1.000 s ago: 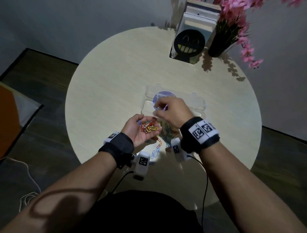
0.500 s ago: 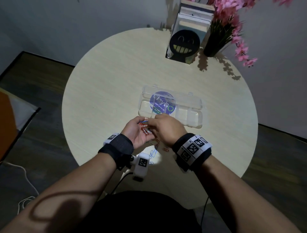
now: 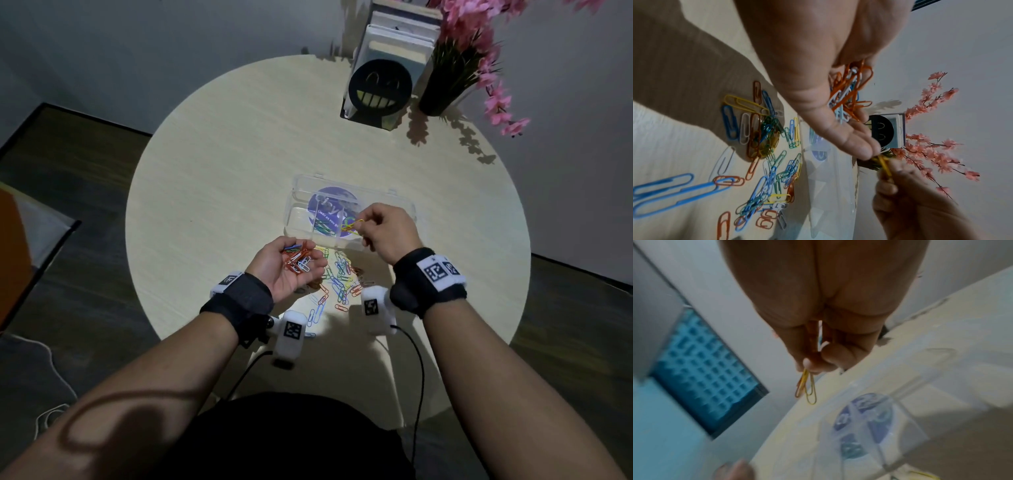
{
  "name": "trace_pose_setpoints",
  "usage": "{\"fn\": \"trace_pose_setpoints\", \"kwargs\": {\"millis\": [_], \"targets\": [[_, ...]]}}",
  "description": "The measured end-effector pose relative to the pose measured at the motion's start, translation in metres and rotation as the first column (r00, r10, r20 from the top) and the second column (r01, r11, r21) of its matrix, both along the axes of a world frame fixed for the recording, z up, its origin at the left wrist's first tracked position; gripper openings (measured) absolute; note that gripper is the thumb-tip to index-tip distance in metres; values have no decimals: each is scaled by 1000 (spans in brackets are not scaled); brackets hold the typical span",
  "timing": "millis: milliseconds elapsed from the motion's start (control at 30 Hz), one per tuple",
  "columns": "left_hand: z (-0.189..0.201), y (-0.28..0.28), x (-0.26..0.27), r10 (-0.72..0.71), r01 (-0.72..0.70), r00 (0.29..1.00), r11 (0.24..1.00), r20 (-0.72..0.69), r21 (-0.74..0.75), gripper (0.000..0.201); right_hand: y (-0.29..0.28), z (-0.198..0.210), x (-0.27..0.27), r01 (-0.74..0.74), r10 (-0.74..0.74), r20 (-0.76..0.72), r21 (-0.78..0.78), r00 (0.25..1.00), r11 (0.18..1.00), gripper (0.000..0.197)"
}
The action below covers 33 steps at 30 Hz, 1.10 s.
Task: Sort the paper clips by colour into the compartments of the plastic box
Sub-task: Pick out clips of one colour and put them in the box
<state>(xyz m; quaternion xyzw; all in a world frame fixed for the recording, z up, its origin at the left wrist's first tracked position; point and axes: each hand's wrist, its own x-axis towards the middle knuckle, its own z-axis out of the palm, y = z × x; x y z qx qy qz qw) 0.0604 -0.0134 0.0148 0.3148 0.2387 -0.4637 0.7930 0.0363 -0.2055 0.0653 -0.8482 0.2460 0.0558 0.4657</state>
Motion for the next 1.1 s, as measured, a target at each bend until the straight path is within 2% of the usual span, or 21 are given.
{"fn": "trace_pose_setpoints", "kwargs": {"millis": [100,167,400,533,633,767,900,1000,1100], "targets": [[0,1,1,9,-9,1000,1000,0,21,33,-10,-7,6,109,-106,-29,98,994,989,21],[2,1,2,15,-16,1000,999,12,39,33,-11,-7,6,122,-117,-39,167,992,978,21],[6,-14,3,-92,72,987,986,130,153,27,9,-3,-1,-27,25,11,391,1000,920,15],[12,-19,1,-136,117,974,987,182,111,30,16,-7,-4,-83,86,8,378,996,922,15],[10,-15,-1,-147,131,965,988,217,84,20,18,-5,-6,-67,71,5,408,997,910,15],[9,-11,0,-128,107,961,990,244,97,14,15,-5,-9,-24,36,-18,454,999,890,16],[10,-11,3,-90,59,964,990,249,129,18,8,-3,-10,-40,54,-18,452,998,891,19],[7,-8,5,-69,36,967,990,246,138,20,-6,1,-9,-3,19,-39,379,999,925,22],[5,-8,5,-59,24,968,989,245,143,19,-17,-3,2,86,-82,-30,208,996,974,27]]}}
